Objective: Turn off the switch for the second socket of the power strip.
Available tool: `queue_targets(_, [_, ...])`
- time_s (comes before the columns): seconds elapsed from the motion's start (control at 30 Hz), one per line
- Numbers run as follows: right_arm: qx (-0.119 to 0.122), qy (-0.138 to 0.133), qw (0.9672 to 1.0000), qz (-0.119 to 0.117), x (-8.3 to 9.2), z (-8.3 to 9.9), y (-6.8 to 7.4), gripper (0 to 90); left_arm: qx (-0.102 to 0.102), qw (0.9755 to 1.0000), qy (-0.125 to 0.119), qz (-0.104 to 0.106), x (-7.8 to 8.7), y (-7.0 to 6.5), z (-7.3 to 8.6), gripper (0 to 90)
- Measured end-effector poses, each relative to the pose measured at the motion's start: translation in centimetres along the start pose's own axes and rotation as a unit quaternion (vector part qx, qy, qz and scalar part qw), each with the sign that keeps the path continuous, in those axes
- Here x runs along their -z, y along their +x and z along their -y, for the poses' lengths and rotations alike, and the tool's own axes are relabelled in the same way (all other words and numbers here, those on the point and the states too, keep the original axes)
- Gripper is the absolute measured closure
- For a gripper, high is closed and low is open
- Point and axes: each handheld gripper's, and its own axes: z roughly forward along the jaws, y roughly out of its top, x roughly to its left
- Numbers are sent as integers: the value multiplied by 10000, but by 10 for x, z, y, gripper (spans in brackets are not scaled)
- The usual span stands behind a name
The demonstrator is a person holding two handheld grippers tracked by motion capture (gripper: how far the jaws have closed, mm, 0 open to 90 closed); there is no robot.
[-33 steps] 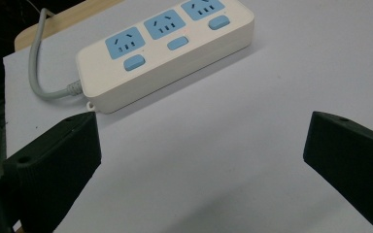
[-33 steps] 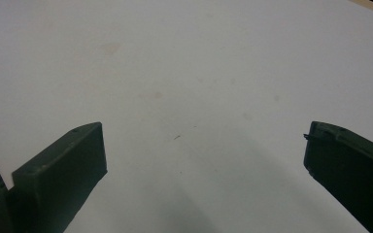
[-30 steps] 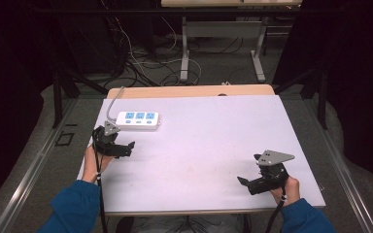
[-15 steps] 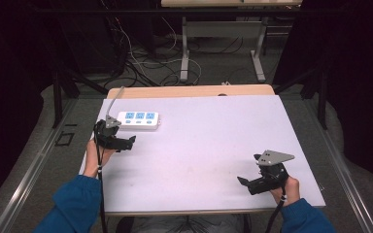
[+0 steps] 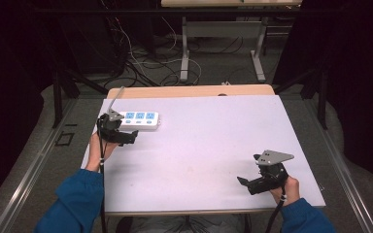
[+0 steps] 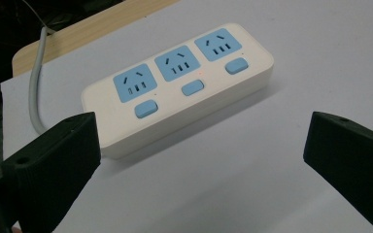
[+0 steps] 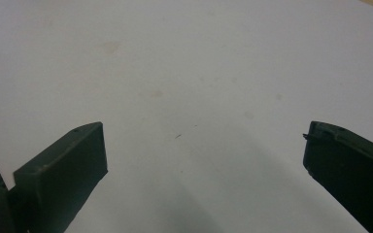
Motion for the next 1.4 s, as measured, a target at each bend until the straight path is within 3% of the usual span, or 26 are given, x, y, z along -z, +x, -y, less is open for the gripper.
queue_targets(0.23, [-15, 4, 10000, 7, 0, 0, 0, 17, 98, 9999, -7, -67, -4, 8, -4, 0])
queue_targets(0.3, [10, -2, 10000, 32, 0, 0, -1, 17, 129, 9999, 96, -21, -4, 9, -6, 0])
queue_targets(0.33, [-21, 5, 10000, 35, 1, 0, 0, 17, 172, 9998, 5, -66, -5, 9, -6, 0])
queue_targets(0.5, [12, 22, 10000, -5, 0, 0, 0, 18, 162, 9998, 32, -96, -9, 11, -9, 24])
queue_targets(0.6, [-13, -4, 10000, 27, 0, 0, 0, 18, 218, 9996, 165, -28, -10, 15, -12, 89])
queue_targets(0.63, [-45, 16, 10000, 10, 0, 0, 0, 19, 252, 9996, 77, -130, -12, 14, -11, 128])
queue_targets(0.73, [-71, 10, 10000, 15, 0, 0, 0, 19, 250, 9996, 40, -148, -12, 16, -13, 180])
queue_targets(0.8, [-7, 14, 10000, 11, 1, 0, 0, 19, 286, 9995, 1, -115, -12, 16, -14, 273])
queue_targets(0.87, [-31, 22, 10000, 9, 1, 0, 0, 19, 349, 9993, -33, -105, -13, 16, -15, 303])
queue_targets(1.27, [-29, 13, 10000, 10, 0, 0, 0, 21, 359, 9991, -181, -100, -22, 14, -16, 691])
queue_targets(1.4, [-48, 6, 10000, 24, 0, 0, 0, 21, 419, 9987, -282, -70, -27, 13, -15, 770])
